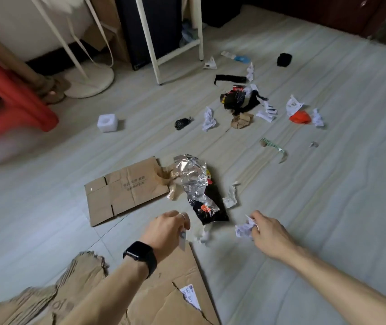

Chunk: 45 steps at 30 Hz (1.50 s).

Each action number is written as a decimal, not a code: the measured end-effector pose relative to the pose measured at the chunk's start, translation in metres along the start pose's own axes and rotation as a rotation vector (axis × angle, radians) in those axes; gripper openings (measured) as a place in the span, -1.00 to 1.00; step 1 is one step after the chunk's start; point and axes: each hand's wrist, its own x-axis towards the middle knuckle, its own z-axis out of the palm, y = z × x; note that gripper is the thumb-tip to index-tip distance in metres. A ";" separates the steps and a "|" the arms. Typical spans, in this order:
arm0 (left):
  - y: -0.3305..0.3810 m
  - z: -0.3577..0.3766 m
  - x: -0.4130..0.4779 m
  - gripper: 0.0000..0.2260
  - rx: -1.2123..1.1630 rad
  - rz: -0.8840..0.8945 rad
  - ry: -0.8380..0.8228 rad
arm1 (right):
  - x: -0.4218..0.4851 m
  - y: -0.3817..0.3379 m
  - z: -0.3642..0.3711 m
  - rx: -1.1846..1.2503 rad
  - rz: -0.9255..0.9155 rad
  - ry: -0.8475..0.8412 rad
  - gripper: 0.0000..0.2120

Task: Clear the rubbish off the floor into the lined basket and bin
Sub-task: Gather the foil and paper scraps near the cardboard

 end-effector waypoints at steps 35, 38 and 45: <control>-0.086 -0.028 -0.038 -0.79 -0.036 -0.428 0.009 | -0.033 -0.018 -0.008 -0.022 -0.028 -0.167 -0.84; -0.079 -0.070 -0.104 -0.87 -0.054 -0.483 0.118 | -0.060 -0.075 -0.039 -0.009 -0.139 -0.111 -0.90; -0.070 -0.174 -0.263 -0.94 -0.119 -0.591 0.439 | -0.117 -0.228 -0.104 -0.092 -0.448 -0.010 -0.85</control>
